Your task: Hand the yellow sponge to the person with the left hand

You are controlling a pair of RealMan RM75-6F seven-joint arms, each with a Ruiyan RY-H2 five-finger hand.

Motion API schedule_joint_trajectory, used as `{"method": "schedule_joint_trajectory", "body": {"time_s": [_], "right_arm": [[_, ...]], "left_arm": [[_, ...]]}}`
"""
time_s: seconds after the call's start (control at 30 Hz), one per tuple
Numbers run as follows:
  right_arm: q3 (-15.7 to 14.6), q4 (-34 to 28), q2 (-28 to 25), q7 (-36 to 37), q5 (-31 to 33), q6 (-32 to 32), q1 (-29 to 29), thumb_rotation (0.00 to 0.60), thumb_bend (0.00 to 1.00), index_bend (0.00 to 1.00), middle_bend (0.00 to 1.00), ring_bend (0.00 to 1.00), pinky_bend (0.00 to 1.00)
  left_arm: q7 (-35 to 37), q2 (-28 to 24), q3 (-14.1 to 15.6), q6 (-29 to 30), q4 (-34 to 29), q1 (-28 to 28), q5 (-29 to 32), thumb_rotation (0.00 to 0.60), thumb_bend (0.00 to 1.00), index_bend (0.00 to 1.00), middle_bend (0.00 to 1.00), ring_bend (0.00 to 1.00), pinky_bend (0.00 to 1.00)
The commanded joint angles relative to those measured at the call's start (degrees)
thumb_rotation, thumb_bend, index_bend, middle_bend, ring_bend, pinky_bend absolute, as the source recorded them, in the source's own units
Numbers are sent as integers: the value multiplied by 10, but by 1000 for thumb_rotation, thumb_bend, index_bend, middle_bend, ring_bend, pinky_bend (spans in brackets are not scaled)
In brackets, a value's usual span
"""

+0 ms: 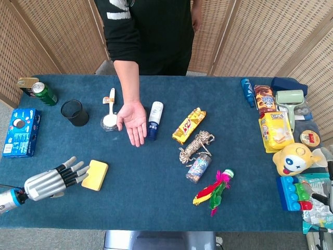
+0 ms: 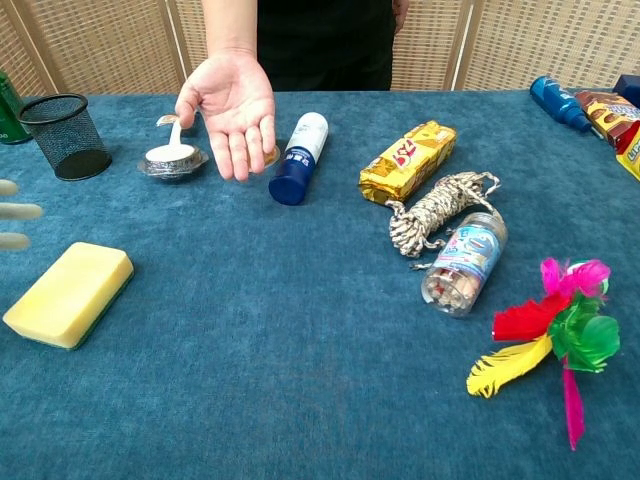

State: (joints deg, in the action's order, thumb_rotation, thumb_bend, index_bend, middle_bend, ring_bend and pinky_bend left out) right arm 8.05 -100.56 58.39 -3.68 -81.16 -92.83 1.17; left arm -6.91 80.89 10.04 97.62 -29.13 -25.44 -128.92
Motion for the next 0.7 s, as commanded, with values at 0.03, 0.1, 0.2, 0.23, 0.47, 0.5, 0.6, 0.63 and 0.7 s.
{"method": "schedule_joint_trajectory", "body": {"time_s": [0.03, 0.1, 0.2, 0.23, 0.47, 0.5, 0.6, 0.63, 0.7], "right_arm": [[1, 1, 0, 1, 3, 1, 0, 600, 0, 36, 17, 49, 48], [1, 1, 0, 2, 4, 2, 0, 600, 0, 36, 17, 49, 48], [2, 1, 0, 2, 4, 1, 0, 600, 0, 35, 17, 49, 48], [2, 1, 0, 1, 5, 1, 1, 600, 0, 35, 17, 49, 47], [5, 0, 1, 0, 11, 3, -1, 600, 0, 35, 17, 49, 47], [6, 0, 1, -1, 12, 3, -1, 600, 0, 35, 17, 49, 47], [6, -1, 1, -2, 12, 4, -1, 600, 0, 35, 18, 49, 46], [6, -1, 1, -2, 12, 4, -1, 600, 0, 35, 18, 49, 46], [6, -2, 1, -2, 12, 3, -1, 600, 0, 35, 17, 49, 46]], "left_arm": [[-10, 5, 11, -6, 7, -13, -2, 348, 69, 0, 0, 44, 157], [-15, 8, 15, -7, 10, -21, -3, 398, 69, 0, 0, 44, 157], [-31, 19, 28, -13, 32, -43, -12, 476, 69, 0, 0, 44, 157], [-31, 23, 31, -15, 38, -47, -11, 494, 69, 0, 0, 44, 157], [-27, 46, 41, -26, 64, -64, 10, 538, 69, 0, 0, 44, 157], [-25, 50, 41, -26, 64, -66, 15, 539, 69, 0, 0, 44, 157], [-25, 57, 47, -25, 66, -71, 19, 543, 69, 0, 0, 44, 157], [-26, 58, 49, -25, 66, -73, 19, 546, 69, 0, 0, 44, 157], [-30, 62, 56, -25, 65, -78, 16, 546, 70, 0, 0, 44, 157]]}}
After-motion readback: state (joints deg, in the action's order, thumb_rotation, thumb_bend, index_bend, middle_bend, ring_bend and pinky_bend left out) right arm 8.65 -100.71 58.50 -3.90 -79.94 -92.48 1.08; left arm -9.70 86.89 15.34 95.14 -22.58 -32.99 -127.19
